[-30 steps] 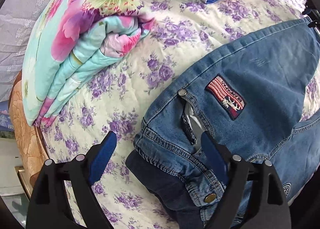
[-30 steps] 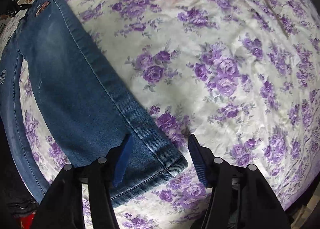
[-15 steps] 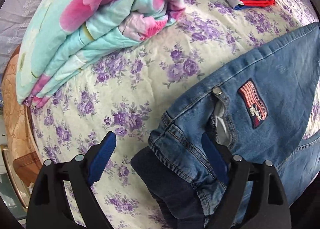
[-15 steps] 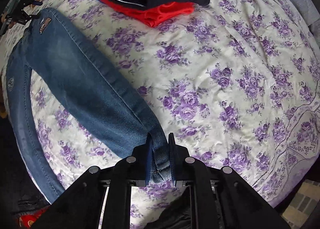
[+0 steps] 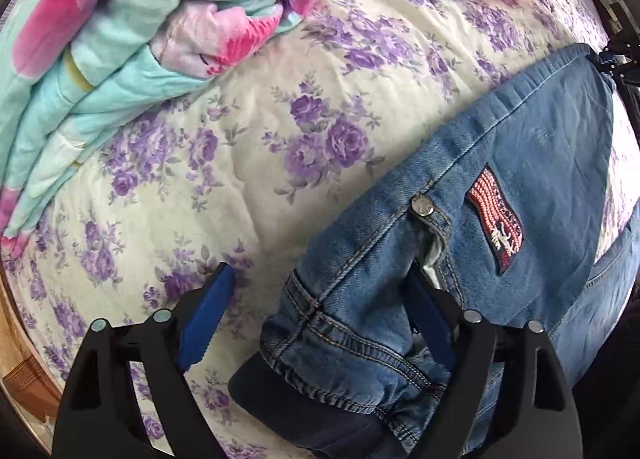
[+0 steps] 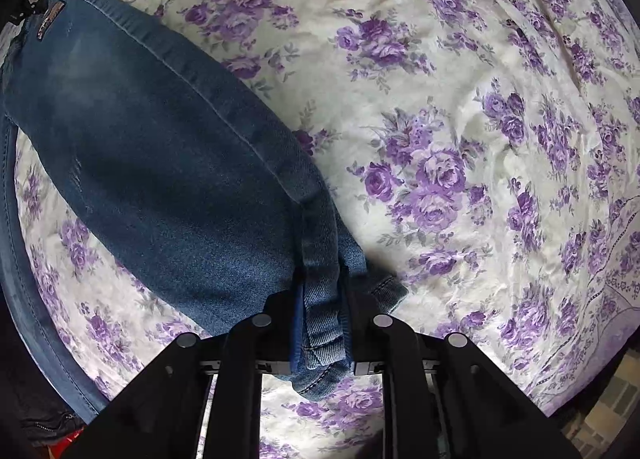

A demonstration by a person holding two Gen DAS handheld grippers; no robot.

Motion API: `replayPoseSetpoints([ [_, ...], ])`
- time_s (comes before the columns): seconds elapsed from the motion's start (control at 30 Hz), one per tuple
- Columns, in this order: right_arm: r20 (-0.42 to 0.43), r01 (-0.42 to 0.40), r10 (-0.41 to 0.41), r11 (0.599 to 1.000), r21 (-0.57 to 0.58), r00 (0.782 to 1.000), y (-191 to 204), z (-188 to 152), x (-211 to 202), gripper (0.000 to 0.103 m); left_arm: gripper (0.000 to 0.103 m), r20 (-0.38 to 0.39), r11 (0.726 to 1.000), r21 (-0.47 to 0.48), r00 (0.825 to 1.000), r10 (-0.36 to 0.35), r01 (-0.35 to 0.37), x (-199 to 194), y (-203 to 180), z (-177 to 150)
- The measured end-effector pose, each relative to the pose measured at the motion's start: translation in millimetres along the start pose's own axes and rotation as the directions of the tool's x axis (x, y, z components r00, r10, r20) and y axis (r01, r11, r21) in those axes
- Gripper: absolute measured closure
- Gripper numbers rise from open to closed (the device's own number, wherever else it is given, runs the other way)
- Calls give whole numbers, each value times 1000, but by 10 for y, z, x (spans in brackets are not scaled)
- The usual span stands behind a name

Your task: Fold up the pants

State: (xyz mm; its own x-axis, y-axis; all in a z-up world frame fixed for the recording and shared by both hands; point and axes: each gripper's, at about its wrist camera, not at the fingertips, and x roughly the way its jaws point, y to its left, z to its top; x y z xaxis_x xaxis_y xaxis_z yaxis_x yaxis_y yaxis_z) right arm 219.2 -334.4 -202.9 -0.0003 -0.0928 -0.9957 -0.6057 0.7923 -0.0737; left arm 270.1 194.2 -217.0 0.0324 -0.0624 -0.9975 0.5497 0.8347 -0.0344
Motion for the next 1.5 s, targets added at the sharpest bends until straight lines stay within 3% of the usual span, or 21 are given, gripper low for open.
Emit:
replayPoseSetpoints([
  [0.07, -6, 5, -5, 1000, 3, 1000, -67, 4, 9, 86, 37, -8, 1000, 21, 1000, -22, 22, 47, -8, 0],
  [0.1, -9, 10, -10, 1000, 3, 1000, -59, -2, 14, 86, 50, -7, 999, 38, 1000, -29, 29, 62, -26, -14],
  [0.3, 16, 70, -70, 997, 23, 997, 12, 19, -112, 87, 81, 60, 985, 130, 992, 110, -117, -46, -384, -125],
  [0.57, 144, 128, -137, 989, 70, 980, 203, -324, -675, 87, 85, 202, 951, 114, 944, 259, -286, -424, -672, -412],
  [0.7, 218, 146, -163, 985, 92, 962, 374, -646, -979, 88, 86, 256, 934, 121, 920, 297, -335, -611, -828, -588],
  [0.8, 291, 170, -209, 974, 152, 934, 523, -999, -1171, 89, 86, 321, 935, 119, 904, 283, -335, -811, -979, -788],
  [0.9, 363, 227, -286, 954, 197, 887, 895, -1460, -1369, 89, 86, 366, 934, 136, 893, 261, -329, -1018, -1073, -1140],
  [0.97, 389, 269, -338, 937, 222, 857, 1267, -1767, -1463, 89, 86, 389, 932, 176, 892, 231, -318, -1111, -1234, -1380],
  [1.07, 353, 257, -339, 931, 261, 872, 1760, -2205, -1310, 89, 86, 378, 925, 236, 905, 194, -297, -1121, -1395, -1838],
  [1.23, 322, 167, -298, 911, 378, 898, 2342, -2785, -868, 89, 85, 313, 940, 239, 936, 163, -244, -934, -1481, -2404],
  [1.3, 308, 153, -285, 909, 388, 908, 2514, -2906, -721, 89, 85, 280, 947, 235, 948, 149, -218, -818, -1493, -2539],
  [1.43, 261, 224, -328, 906, 360, 908, 2829, -2970, -564, 89, 84, 259, 947, 242, 955, 146, -210, -696, -1527, -2700],
  [1.5, 282, 186, -312, 899, 396, 907, 2898, -3033, -567, 89, 84, 256, 949, 240, 956, 141, -204, -684, -1519, -2721],
])
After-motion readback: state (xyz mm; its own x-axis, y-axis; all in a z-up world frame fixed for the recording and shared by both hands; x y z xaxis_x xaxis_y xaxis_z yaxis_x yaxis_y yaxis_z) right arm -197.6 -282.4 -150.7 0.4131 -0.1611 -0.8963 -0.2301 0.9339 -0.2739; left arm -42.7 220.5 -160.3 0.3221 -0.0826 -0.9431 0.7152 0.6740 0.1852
